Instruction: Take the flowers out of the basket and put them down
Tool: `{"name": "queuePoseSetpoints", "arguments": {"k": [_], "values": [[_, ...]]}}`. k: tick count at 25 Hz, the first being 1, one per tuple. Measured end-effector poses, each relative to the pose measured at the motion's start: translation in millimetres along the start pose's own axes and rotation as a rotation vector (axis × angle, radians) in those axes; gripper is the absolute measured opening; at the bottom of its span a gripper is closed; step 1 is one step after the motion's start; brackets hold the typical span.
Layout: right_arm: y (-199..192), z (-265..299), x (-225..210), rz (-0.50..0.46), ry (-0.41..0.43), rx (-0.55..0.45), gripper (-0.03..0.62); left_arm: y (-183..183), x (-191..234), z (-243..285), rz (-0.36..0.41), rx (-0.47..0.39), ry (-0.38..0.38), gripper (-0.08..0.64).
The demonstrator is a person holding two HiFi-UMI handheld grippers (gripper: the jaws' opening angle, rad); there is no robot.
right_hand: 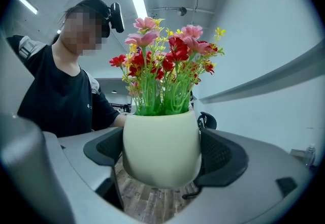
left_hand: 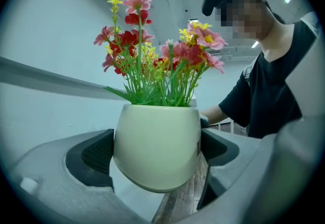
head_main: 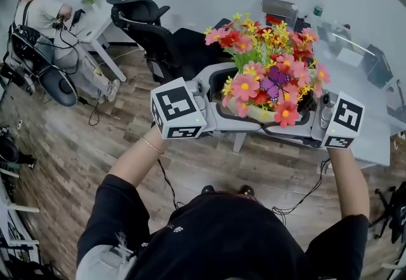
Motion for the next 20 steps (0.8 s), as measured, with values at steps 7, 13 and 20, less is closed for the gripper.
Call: {"name": "queuePoseSetpoints", "arguments": {"k": [7, 13, 20], "values": [[-4, 0, 2, -0.01, -0.041, 0.011, 0.462, -4, 3, 1, 0.009, -0.002, -0.041, 0.52], [-4, 22, -6, -0.001, -0.066, 0.014, 0.462, -5, 19, -17, 0.002, 0.001, -0.066, 0.52], [-5, 25, -5, 0.013, -0.099, -0.007, 0.462, -4, 22, -19, -0.006, 0.012, -0.098, 0.52]]}}
Point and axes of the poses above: the fingertips, and each gripper's own axes: z forward along the fingers, x to its left, y out of its top, the point moved 6 cm from there along -z, backward along the fingers, and after that the axes turned 4 degrees about -x, right-handed, at the moved point
